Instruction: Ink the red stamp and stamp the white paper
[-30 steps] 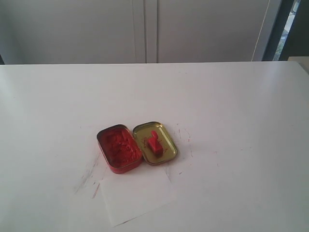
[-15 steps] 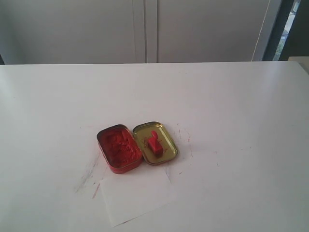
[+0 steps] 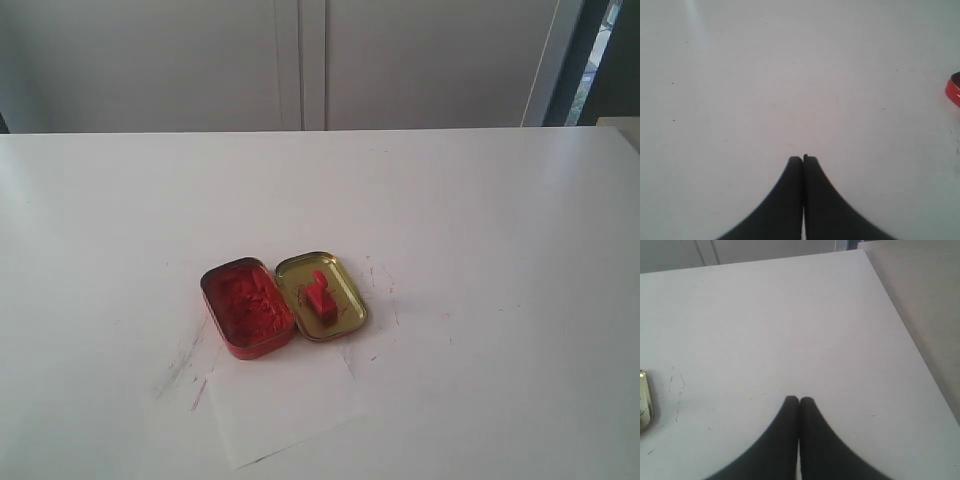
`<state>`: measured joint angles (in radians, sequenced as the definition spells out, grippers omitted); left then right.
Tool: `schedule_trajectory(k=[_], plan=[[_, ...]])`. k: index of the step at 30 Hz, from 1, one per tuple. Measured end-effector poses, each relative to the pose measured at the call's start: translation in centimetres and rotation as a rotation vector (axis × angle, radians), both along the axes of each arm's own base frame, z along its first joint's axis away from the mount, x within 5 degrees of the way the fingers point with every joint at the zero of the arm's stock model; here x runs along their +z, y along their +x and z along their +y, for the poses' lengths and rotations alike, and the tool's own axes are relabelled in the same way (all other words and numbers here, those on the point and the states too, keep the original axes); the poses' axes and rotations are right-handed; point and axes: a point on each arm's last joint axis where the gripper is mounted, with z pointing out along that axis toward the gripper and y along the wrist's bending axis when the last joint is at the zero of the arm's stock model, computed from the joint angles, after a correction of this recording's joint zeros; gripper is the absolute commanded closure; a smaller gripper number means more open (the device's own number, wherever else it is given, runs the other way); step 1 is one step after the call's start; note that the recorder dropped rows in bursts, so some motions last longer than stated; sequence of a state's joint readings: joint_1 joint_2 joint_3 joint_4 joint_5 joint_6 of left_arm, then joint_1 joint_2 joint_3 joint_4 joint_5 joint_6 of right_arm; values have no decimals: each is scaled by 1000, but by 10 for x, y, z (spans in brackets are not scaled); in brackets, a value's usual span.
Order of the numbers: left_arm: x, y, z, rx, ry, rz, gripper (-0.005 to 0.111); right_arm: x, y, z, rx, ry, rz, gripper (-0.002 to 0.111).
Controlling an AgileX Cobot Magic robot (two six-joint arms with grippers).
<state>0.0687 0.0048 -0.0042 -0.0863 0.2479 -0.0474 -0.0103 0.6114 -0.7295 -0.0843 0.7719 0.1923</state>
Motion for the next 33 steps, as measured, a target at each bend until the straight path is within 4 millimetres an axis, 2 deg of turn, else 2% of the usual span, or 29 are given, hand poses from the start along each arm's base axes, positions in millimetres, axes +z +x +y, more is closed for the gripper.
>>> schedule_trajectory(k=[7,16,33], plan=[[0,0,0,0,0,0,107,0,24,1,4,26,92,108],[0,0,0,0,0,0,107,-10,65,4,35,41,282,108],[0,0,0,0,0,0,107,-15,132,13,129,98,419,108]])
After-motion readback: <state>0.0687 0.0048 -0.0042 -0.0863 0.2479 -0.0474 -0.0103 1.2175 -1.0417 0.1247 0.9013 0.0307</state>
